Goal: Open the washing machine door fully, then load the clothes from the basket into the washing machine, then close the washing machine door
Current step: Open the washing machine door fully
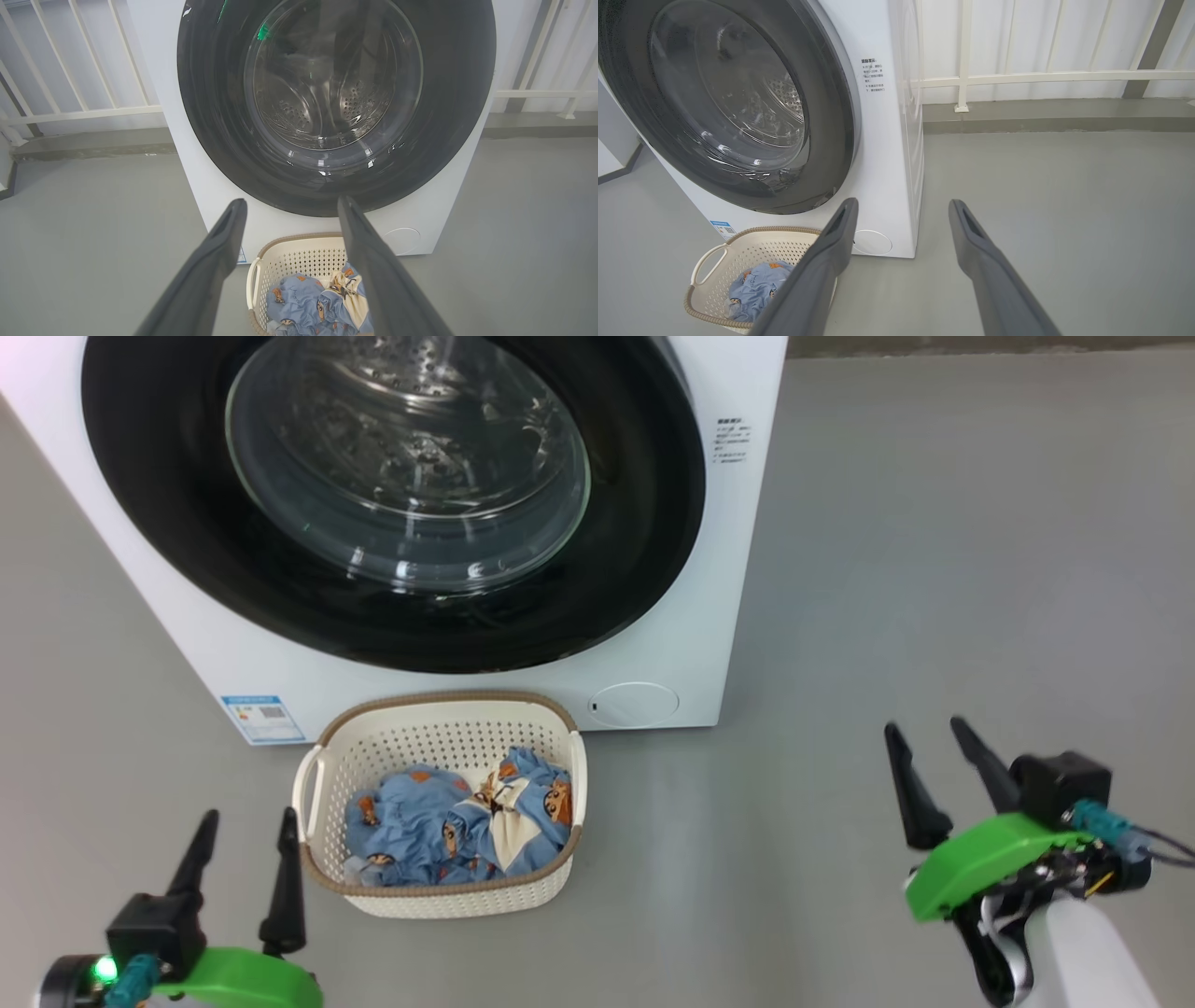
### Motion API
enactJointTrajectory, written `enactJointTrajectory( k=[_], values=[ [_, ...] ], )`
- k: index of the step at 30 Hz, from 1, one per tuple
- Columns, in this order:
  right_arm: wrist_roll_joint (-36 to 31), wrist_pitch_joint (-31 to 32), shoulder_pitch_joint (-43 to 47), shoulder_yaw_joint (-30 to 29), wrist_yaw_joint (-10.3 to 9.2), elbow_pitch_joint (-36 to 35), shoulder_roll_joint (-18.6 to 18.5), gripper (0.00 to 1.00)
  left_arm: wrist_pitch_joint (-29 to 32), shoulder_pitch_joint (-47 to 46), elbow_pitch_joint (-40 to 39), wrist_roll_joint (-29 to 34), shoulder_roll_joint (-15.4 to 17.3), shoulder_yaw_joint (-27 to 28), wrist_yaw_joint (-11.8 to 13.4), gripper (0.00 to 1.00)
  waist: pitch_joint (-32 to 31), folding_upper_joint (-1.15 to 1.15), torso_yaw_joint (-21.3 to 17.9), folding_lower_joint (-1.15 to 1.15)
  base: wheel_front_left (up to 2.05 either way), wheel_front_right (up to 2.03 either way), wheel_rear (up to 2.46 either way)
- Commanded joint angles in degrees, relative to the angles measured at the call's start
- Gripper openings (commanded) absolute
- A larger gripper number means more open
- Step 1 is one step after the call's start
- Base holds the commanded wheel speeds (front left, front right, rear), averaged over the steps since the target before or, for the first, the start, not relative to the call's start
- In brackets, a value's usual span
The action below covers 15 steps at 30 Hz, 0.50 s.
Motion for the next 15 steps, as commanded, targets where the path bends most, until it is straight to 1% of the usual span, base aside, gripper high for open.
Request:
enactJointTrajectory(
  k=[1, 6, 7, 13, 15],
  values=[
    [1.01, -0.51, -3.13, 0.98, 0.09, -2.32, -0.14, 1.0, -0.61, -0.48, -1.84, 0.58, 0.56, 1.31, -0.45, 1.0, 0.55, 0.0, 0.71, 0.0, 0.0, 0.0, 0.0],
    [5.61, 0.36, -8.09, -0.55, 0.09, -4.37, 0.19, 1.0, -0.61, -0.3, -1.4, 0.53, -0.23, 0.16, -0.75, 1.0, 1.73, 0.0, 1.97, 0.0, 0.0, 0.0, 0.0],
    [5.61, 0.36, -8.09, -0.55, 0.09, -4.37, 0.19, 1.0, -0.61, -0.3, -1.4, 0.53, -0.23, 0.16, -0.75, 1.0, 1.73, 0.0, 1.97, 0.0, 0.0, 0.0, 0.0],
    [13.02, 0.92, -15.27, -2.96, 0.09, -5.84, 0.55, 1.0, -0.61, -1.61, -0.64, -0.01, -0.74, -1.02, -1.38, 1.0, 3.09, 0.0, 3.22, 0.0, 0.0, 0.0, 0.0],
    [16.72, 1.31, -17.83, -4.44, 0.09, -5.62, 0.72, 1.0, -0.61, -2.21, -0.28, 0.05, -0.82, -1.37, -1.52, 1.0, 3.41, 0.0, 3.59, 0.0, 0.0, 0.0, 0.0]
  ],
)
